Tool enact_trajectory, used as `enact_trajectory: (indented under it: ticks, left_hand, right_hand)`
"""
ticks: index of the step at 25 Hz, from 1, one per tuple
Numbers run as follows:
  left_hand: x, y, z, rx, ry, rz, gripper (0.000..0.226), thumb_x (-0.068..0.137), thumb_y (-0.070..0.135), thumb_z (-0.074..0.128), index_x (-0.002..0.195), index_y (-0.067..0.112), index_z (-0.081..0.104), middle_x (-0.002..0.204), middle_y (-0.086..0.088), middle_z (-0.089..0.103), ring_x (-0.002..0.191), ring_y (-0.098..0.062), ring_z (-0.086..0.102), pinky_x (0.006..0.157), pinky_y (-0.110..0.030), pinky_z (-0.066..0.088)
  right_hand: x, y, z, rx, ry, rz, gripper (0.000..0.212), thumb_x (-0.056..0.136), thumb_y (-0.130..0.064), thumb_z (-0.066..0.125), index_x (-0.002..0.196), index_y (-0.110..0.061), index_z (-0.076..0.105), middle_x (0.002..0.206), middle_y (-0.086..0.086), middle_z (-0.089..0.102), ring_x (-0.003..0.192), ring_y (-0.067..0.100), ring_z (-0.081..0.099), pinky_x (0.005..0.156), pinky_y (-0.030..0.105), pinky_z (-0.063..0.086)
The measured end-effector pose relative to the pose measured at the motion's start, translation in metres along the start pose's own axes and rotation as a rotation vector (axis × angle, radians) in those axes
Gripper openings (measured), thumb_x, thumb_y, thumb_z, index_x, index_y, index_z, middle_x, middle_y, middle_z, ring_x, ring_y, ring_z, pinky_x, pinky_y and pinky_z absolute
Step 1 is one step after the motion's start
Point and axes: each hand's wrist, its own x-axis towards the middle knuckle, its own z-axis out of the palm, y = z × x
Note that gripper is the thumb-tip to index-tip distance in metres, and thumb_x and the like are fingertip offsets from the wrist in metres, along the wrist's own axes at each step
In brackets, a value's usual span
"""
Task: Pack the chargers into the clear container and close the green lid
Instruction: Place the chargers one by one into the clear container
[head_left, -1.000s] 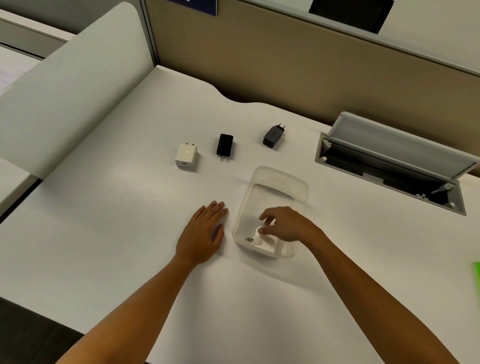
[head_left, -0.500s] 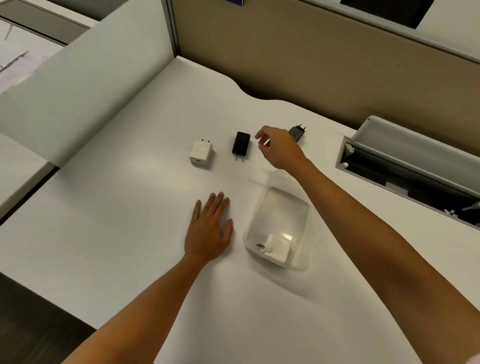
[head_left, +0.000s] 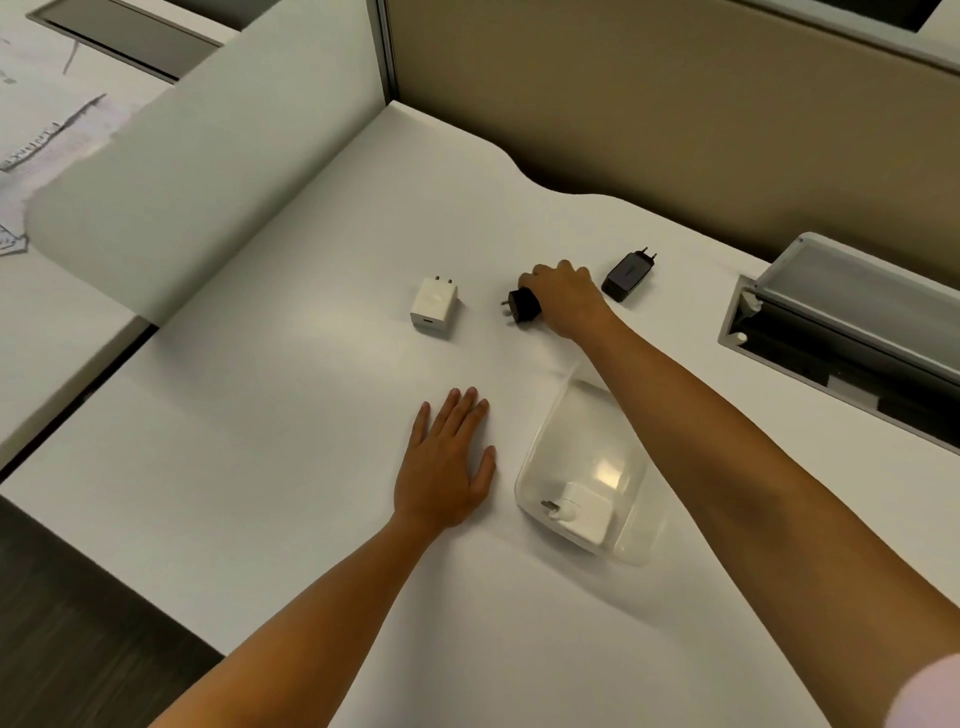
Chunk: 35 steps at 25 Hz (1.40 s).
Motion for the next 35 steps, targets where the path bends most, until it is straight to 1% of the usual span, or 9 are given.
enact_trajectory:
  ticks: [3, 7, 10, 13, 18, 25, 29, 31, 35]
  left_hand:
    - [-0.001, 0.0, 0.001, -0.009, 0.007, 0.004, 0.064, 0.098, 0.05, 0.032, 0.155, 0.021, 0.027, 0.164, 0.003, 0.021, 0.153, -0.013, 0.01, 0.124, -0.046, 0.011]
    - [0.0, -0.001, 0.0, -0.019, 0.014, 0.009, 0.064, 0.098, 0.051, 0.033, 0.155, 0.022, 0.028, 0.164, 0.002, 0.022, 0.153, -0.014, 0.011, 0.125, -0.046, 0.009]
    - [-0.001, -0.001, 0.001, -0.005, 0.017, 0.013, 0.064, 0.098, 0.049, 0.034, 0.155, 0.022, 0.028, 0.164, 0.002, 0.022, 0.153, -0.013, 0.011, 0.125, -0.045, 0.009]
    - [-0.001, 0.0, 0.001, -0.004, 0.023, 0.019, 0.064, 0.097, 0.049, 0.035, 0.155, 0.021, 0.028, 0.164, 0.002, 0.022, 0.153, -0.013, 0.011, 0.125, -0.045, 0.009]
    - [-0.002, -0.002, 0.002, -0.006, 0.031, 0.029, 0.062, 0.097, 0.046, 0.038, 0.154, 0.021, 0.03, 0.163, 0.003, 0.024, 0.153, -0.012, 0.011, 0.125, -0.045, 0.009]
    - [-0.001, -0.004, 0.004, -0.016, 0.035, 0.038, 0.062, 0.097, 0.046, 0.037, 0.154, 0.022, 0.029, 0.164, 0.003, 0.022, 0.153, -0.011, 0.009, 0.125, -0.043, 0.006]
    - [-0.001, -0.004, 0.006, -0.013, 0.045, 0.039, 0.061, 0.099, 0.046, 0.034, 0.154, 0.021, 0.03, 0.163, 0.003, 0.022, 0.153, -0.014, 0.012, 0.125, -0.044, 0.007]
    - [0.003, -0.005, 0.001, -0.06, 0.078, 0.057, 0.056, 0.098, 0.043, 0.036, 0.149, 0.018, 0.04, 0.158, 0.001, 0.035, 0.149, -0.019, 0.026, 0.123, -0.042, 0.014]
    - [0.047, -0.015, -0.028, -0.107, 0.32, 0.023, 0.043, 0.093, 0.029, 0.049, 0.132, 0.013, 0.055, 0.137, -0.009, 0.056, 0.127, -0.027, 0.051, 0.112, -0.041, 0.033]
  right_hand:
    - [-0.032, 0.011, -0.019, 0.34, 0.002, 0.122, 0.045, 0.089, -0.02, 0.066, 0.131, -0.012, 0.051, 0.125, 0.014, 0.054, 0.113, 0.034, 0.054, 0.093, 0.043, 0.047]
    - [-0.116, 0.016, -0.054, 0.699, 0.13, 0.176, 0.05, 0.083, -0.03, 0.073, 0.128, -0.024, 0.053, 0.122, 0.003, 0.057, 0.101, 0.021, 0.055, 0.081, 0.03, 0.042]
    - [-0.184, 0.011, -0.055, 0.672, -0.057, 0.18, 0.052, 0.079, -0.034, 0.077, 0.124, -0.033, 0.053, 0.118, -0.004, 0.057, 0.1, 0.019, 0.056, 0.082, 0.031, 0.044]
    - [-0.217, -0.009, -0.025, 0.65, -0.169, 0.262, 0.052, 0.08, -0.032, 0.076, 0.127, -0.027, 0.054, 0.119, 0.001, 0.056, 0.107, 0.023, 0.055, 0.088, 0.034, 0.046]
    - [-0.224, -0.03, 0.025, 0.531, -0.197, 0.412, 0.047, 0.088, -0.027, 0.067, 0.13, -0.017, 0.05, 0.124, 0.009, 0.051, 0.113, 0.029, 0.051, 0.086, 0.036, 0.047]
    - [-0.221, -0.024, 0.034, 0.491, -0.231, 0.42, 0.033, 0.097, -0.015, 0.053, 0.13, -0.015, 0.055, 0.126, 0.009, 0.055, 0.11, 0.027, 0.056, 0.084, 0.031, 0.046]
    - [-0.219, -0.019, 0.03, 0.614, -0.081, 0.47, 0.033, 0.096, -0.019, 0.055, 0.129, -0.019, 0.057, 0.128, 0.003, 0.058, 0.109, 0.022, 0.059, 0.084, 0.029, 0.047]
    - [-0.221, -0.015, 0.027, 0.67, 0.069, 0.481, 0.029, 0.095, -0.025, 0.057, 0.124, -0.022, 0.059, 0.121, -0.002, 0.062, 0.106, 0.017, 0.059, 0.085, 0.028, 0.047]
    - [-0.232, -0.005, 0.029, 0.77, 0.314, 0.487, 0.023, 0.094, -0.024, 0.058, 0.117, -0.025, 0.061, 0.115, -0.008, 0.064, 0.107, 0.012, 0.059, 0.093, 0.027, 0.048]
